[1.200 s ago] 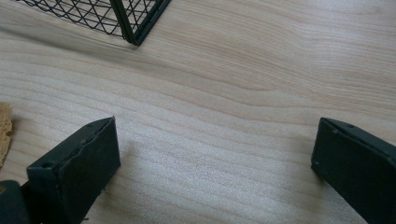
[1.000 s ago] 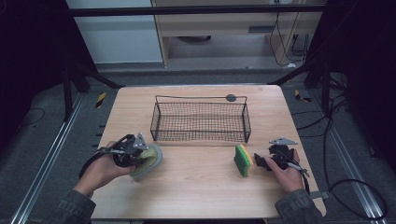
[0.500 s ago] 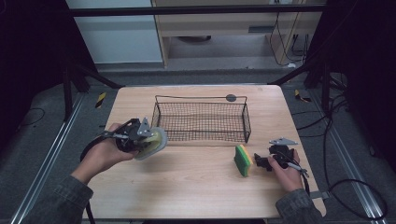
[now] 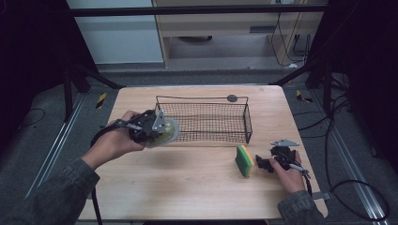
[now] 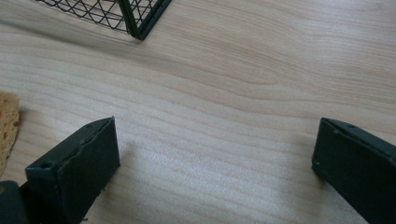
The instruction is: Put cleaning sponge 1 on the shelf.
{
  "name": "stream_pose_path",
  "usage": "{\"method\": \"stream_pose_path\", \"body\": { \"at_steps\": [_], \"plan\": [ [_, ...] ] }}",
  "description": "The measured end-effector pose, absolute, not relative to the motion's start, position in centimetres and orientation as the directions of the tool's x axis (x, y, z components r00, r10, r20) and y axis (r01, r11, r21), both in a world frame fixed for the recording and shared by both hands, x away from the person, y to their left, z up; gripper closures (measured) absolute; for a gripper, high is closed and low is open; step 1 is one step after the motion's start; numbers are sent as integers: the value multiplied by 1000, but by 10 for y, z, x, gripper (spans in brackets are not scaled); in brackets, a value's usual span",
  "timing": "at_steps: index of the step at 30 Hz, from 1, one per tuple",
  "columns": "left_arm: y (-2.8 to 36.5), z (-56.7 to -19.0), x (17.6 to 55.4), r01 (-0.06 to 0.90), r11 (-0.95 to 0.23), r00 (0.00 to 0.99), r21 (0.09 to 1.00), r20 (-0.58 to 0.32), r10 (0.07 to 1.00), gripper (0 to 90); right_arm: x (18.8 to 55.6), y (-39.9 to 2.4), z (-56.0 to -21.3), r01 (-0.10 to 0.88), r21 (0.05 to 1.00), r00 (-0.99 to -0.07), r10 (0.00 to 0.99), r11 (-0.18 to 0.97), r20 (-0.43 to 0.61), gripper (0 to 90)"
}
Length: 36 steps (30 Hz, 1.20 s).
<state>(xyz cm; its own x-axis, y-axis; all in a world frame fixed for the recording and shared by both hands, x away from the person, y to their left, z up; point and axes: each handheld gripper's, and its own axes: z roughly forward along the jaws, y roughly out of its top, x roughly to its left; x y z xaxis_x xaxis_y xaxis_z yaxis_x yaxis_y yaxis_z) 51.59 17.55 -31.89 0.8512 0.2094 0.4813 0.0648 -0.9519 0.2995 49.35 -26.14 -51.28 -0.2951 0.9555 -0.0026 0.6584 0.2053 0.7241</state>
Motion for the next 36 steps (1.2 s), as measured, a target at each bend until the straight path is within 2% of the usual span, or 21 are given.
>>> {"method": "stream_pose_path", "body": {
  "at_steps": [9, 24, 36],
  "plan": [
    [166, -316, 536, 65, -966, 809, 252, 553, 199, 705, 490, -263, -513, 656, 724, -303, 953, 213, -5, 10],
    [155, -313, 562, 35, -964, 781, 263, 595, 191, 705, 488, -262, -513, 658, 724, -298, 955, 207, -3, 10],
    [141, -317, 576, -29, -976, 764, 215, 634, 117, 705, 489, -263, -513, 654, 724, -305, 952, 218, -11, 8]
  ]
}}
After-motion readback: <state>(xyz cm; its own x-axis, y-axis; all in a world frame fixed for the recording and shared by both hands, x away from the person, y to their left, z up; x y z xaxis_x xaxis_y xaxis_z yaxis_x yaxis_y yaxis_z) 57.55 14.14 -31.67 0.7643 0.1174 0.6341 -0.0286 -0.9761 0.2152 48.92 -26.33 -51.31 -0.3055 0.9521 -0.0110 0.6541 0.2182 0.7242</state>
